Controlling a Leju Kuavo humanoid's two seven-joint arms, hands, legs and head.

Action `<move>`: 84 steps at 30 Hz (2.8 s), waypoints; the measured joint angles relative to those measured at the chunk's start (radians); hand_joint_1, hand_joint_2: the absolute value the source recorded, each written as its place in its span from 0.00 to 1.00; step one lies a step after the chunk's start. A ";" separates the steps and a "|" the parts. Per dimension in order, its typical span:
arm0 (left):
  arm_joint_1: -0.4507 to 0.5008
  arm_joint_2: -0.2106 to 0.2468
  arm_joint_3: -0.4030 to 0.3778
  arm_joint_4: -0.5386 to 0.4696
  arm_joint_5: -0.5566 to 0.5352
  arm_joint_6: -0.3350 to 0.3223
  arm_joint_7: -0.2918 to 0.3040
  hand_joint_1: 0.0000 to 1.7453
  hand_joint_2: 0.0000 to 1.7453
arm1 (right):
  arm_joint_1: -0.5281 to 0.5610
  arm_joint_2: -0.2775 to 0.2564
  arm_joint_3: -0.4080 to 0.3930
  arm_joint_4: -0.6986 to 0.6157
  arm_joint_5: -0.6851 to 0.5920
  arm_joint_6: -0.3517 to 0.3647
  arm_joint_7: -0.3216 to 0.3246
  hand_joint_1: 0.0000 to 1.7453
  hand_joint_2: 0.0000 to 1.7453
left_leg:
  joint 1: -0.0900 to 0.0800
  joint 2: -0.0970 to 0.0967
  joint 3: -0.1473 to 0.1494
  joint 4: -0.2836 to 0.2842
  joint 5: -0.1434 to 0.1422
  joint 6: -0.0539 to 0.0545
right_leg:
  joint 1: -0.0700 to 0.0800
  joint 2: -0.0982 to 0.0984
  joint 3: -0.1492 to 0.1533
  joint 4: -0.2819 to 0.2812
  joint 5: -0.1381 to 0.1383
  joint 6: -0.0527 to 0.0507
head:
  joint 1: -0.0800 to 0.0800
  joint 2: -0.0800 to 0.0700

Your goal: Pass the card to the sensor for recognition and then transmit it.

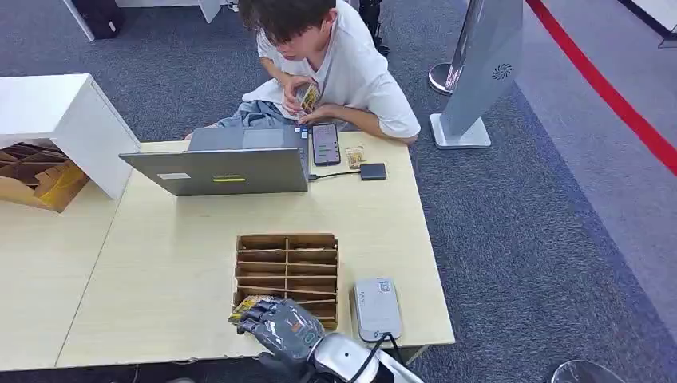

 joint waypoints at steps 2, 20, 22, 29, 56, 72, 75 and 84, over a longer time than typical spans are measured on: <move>0.007 0.005 0.006 0.000 0.016 -0.008 -0.002 0.00 0.00 | -0.006 0.000 0.011 0.007 -0.005 0.000 -0.001 0.38 1.00 | 0.000 0.000 0.000 0.000 0.000 0.000 | 0.000 0.000 0.000 0.000 0.000 0.000 | 0.000 0.000; 0.036 0.020 0.007 0.002 0.092 -0.031 -0.024 0.00 0.00 | -0.037 0.000 0.050 0.042 -0.028 -0.002 0.000 0.38 1.00 | 0.000 -0.001 0.000 0.000 0.000 0.000 | 0.000 -0.001 0.000 0.000 0.000 0.000 | 0.000 0.000; 0.037 0.020 0.007 0.003 0.100 -0.032 -0.026 0.00 0.00 | -0.040 0.001 0.053 0.044 -0.032 -0.005 -0.001 0.37 1.00 | 0.000 0.000 0.000 0.000 0.000 0.000 | 0.000 -0.001 0.000 0.000 0.000 0.000 | 0.000 0.000; 0.044 0.023 0.007 0.003 0.127 -0.037 -0.034 0.00 0.00 | -0.048 0.001 0.066 0.049 -0.039 -0.014 -0.002 0.36 1.00 | 0.000 -0.001 0.000 0.000 0.000 0.000 | 0.000 -0.001 0.000 0.000 0.000 0.000 | 0.000 0.000; -0.089 -0.138 -0.330 -0.042 -0.845 0.522 0.115 0.00 0.00 | 0.075 0.037 -0.202 -0.216 0.146 0.000 0.242 0.34 1.00 | 0.000 0.001 -0.002 0.001 0.002 0.000 | 0.000 0.002 -0.003 0.000 0.003 0.001 | 0.000 0.000; -0.097 -0.139 -0.346 -0.042 -0.863 0.511 0.115 0.00 0.00 | 0.113 0.037 -0.245 -0.312 0.164 -0.005 0.235 0.32 1.00 | 0.000 0.001 -0.002 0.001 0.002 0.000 | 0.000 0.002 -0.003 0.000 0.003 0.001 | 0.000 0.000; -0.100 -0.139 -0.349 -0.042 -0.875 0.502 0.115 0.00 0.00 | 0.114 0.037 -0.250 -0.319 0.174 -0.007 0.233 0.31 1.00 | 0.000 0.001 -0.002 0.001 0.002 0.000 | 0.000 0.002 -0.003 0.000 0.003 0.001 | 0.000 0.000; -0.105 -0.142 -0.352 -0.051 -0.907 0.483 0.117 0.00 0.00 | 0.112 0.037 -0.279 -0.293 0.199 -0.015 0.251 0.29 1.00 | 0.000 0.001 -0.002 0.001 0.002 0.000 | 0.000 0.002 -0.003 0.000 0.003 0.001 | 0.000 0.000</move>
